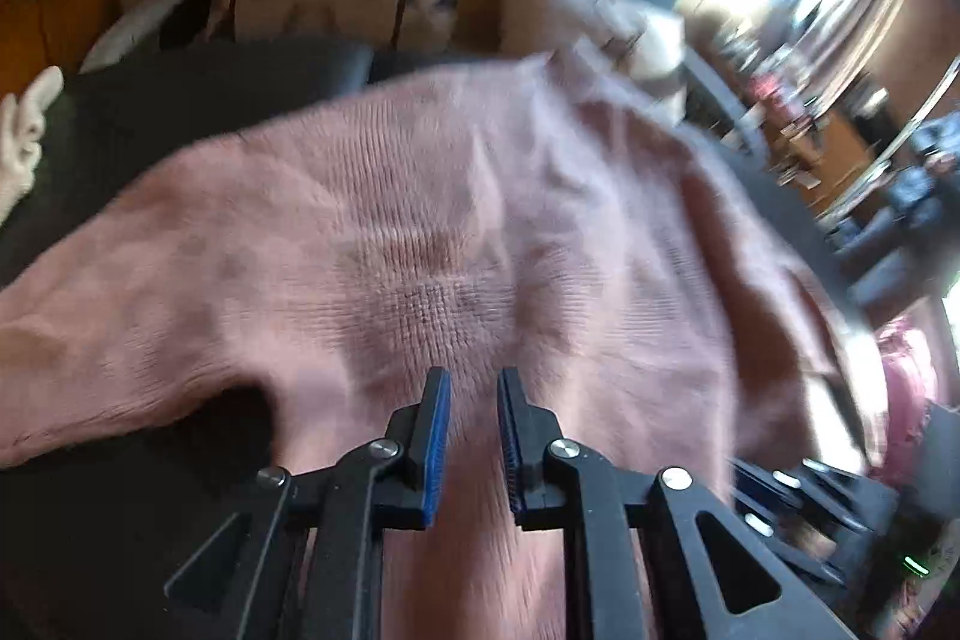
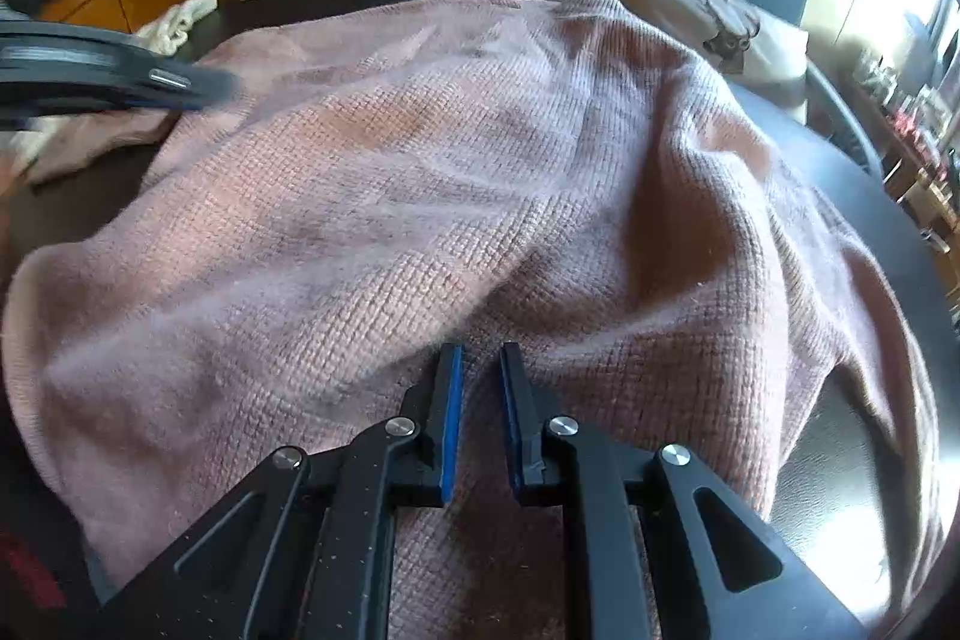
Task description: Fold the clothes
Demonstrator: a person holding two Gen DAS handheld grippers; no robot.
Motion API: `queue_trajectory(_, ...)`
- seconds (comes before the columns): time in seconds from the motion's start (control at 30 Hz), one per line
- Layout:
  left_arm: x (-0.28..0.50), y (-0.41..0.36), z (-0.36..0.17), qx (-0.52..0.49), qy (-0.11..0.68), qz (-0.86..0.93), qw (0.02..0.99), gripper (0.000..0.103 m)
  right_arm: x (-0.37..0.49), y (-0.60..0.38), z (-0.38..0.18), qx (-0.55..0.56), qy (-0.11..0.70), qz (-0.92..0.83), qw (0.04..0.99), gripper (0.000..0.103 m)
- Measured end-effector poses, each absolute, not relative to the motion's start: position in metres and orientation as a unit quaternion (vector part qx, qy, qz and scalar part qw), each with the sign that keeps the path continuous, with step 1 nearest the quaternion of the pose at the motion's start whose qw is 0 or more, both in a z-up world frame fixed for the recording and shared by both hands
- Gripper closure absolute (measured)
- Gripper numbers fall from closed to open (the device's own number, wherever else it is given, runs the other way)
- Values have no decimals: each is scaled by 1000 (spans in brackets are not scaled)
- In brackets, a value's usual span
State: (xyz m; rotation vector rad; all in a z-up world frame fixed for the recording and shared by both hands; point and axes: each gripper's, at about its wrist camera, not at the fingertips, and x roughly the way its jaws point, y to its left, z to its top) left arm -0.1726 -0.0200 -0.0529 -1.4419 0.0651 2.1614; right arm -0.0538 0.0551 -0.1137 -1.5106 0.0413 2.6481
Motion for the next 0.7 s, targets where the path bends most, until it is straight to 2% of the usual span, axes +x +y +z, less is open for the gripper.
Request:
queue_trajectory(0.1, -175, -11, -58, -507, 57, 828, 235, 87, -53, 70, -106, -513, 41, 857, 24, 88)
queue_trajectory(0.17, -174, -10, -61, -489, 120, 839, 207, 77, -44, 92, -90, -478, 82, 874, 35, 88)
queue_trajectory(0.3, -168, -31, -67, -434, 182, 863, 185, 77, -22, 158, -66, -424, 146, 884, 129, 88)
queue_trajectory(0.43, -133, -11, -77, -350, 303, 867, 186, 76, 9, 216, -70, -460, 120, 847, 236, 85)
queue_trajectory(0.5, -126, 0, -82, -334, 339, 863, 169, 76, 35, 246, -74, -473, 142, 826, 271, 85)
queue_trajectory(0.57, -121, 1, -83, -323, 353, 863, 160, 77, 66, 271, -77, -477, 165, 808, 303, 85)
queue_trajectory(0.7, -122, -9, -80, -328, 334, 867, 169, 76, 104, 318, -91, -492, 182, 771, 359, 85)
